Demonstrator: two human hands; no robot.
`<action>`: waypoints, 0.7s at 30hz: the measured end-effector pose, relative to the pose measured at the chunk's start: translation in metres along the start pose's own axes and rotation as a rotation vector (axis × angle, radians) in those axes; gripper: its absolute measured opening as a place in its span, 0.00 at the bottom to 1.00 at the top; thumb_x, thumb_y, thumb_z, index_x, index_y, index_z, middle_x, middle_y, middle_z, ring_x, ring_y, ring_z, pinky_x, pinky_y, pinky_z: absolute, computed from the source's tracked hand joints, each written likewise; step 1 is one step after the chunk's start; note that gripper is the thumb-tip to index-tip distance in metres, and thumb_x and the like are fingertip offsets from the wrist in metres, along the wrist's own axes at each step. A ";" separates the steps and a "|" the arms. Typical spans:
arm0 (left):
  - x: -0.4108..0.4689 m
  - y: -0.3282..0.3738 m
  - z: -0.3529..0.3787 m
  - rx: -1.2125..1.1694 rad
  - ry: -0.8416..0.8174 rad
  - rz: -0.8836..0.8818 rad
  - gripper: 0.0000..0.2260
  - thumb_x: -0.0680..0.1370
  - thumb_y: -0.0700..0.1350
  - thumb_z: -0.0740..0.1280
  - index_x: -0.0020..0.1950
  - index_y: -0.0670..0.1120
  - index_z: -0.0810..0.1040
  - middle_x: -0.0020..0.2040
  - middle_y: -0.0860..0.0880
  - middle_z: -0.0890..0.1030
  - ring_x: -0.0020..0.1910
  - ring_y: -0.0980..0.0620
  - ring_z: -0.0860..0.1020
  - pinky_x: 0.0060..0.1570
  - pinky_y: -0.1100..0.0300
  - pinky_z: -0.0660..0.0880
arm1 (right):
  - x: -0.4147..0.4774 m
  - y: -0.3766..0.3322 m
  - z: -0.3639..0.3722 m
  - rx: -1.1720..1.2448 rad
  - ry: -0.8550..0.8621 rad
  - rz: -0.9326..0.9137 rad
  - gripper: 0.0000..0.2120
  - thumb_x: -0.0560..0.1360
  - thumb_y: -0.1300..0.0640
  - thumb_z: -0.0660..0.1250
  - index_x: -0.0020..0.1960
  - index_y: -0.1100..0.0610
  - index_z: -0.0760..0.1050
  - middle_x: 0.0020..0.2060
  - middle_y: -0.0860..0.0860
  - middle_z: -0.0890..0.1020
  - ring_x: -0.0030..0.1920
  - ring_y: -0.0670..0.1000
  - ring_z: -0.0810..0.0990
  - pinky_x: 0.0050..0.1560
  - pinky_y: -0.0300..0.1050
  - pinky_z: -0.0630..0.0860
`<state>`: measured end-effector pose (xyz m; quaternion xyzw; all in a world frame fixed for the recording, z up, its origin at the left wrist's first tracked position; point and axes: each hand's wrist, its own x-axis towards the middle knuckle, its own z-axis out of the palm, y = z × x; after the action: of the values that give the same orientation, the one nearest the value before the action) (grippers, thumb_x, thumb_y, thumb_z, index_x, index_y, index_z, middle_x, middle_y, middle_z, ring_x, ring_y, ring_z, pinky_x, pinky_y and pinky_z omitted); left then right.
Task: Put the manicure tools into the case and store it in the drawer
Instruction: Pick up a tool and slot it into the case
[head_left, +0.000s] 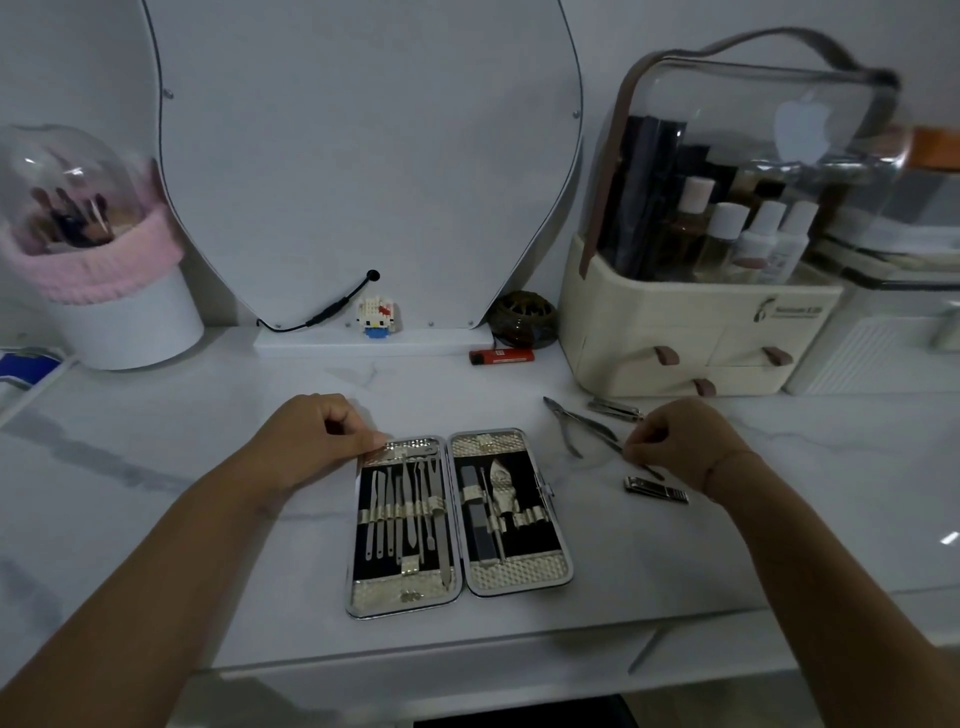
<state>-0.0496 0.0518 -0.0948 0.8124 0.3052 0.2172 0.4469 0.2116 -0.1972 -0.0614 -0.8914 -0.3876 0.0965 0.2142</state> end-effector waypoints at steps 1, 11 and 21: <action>0.000 -0.001 0.000 -0.005 -0.002 0.001 0.09 0.67 0.44 0.77 0.32 0.42 0.81 0.35 0.45 0.81 0.35 0.54 0.76 0.39 0.63 0.71 | -0.001 0.001 0.001 0.015 0.002 -0.003 0.09 0.68 0.62 0.71 0.30 0.54 0.80 0.31 0.52 0.83 0.36 0.53 0.81 0.38 0.37 0.75; 0.000 -0.002 0.000 -0.024 -0.003 -0.006 0.09 0.67 0.44 0.77 0.33 0.41 0.82 0.37 0.41 0.82 0.36 0.52 0.77 0.41 0.59 0.72 | -0.008 0.006 0.000 0.065 0.032 -0.039 0.04 0.69 0.59 0.72 0.36 0.53 0.80 0.32 0.45 0.80 0.37 0.43 0.77 0.41 0.36 0.70; 0.001 -0.003 -0.001 -0.024 -0.008 -0.003 0.09 0.65 0.47 0.77 0.31 0.44 0.81 0.33 0.47 0.81 0.34 0.55 0.76 0.39 0.61 0.70 | -0.008 0.001 -0.003 -0.056 -0.041 0.008 0.11 0.67 0.54 0.73 0.28 0.49 0.76 0.31 0.53 0.83 0.33 0.50 0.78 0.32 0.33 0.67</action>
<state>-0.0505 0.0544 -0.0968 0.8073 0.3018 0.2170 0.4584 0.2080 -0.2052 -0.0591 -0.8965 -0.3908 0.1047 0.1806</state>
